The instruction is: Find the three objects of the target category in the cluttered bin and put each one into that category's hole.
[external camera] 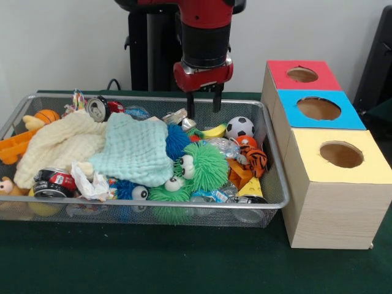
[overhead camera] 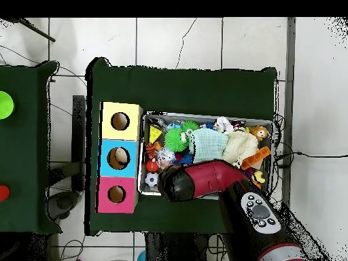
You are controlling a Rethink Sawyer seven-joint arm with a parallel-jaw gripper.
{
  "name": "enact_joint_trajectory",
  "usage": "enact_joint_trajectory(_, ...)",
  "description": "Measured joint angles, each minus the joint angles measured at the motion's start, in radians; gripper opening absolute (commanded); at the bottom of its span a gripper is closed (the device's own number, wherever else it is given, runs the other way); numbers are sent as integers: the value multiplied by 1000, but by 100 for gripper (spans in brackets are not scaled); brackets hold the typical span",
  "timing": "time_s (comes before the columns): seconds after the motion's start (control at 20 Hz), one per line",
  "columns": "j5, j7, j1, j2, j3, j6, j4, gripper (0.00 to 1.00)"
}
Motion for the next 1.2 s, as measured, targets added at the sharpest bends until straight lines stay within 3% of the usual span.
enact_joint_trajectory(0.7,13,0,67,23,-6,0,-10,100)
enact_joint_trajectory(1.2,13,0,119,81,-28,-12,-11,100)
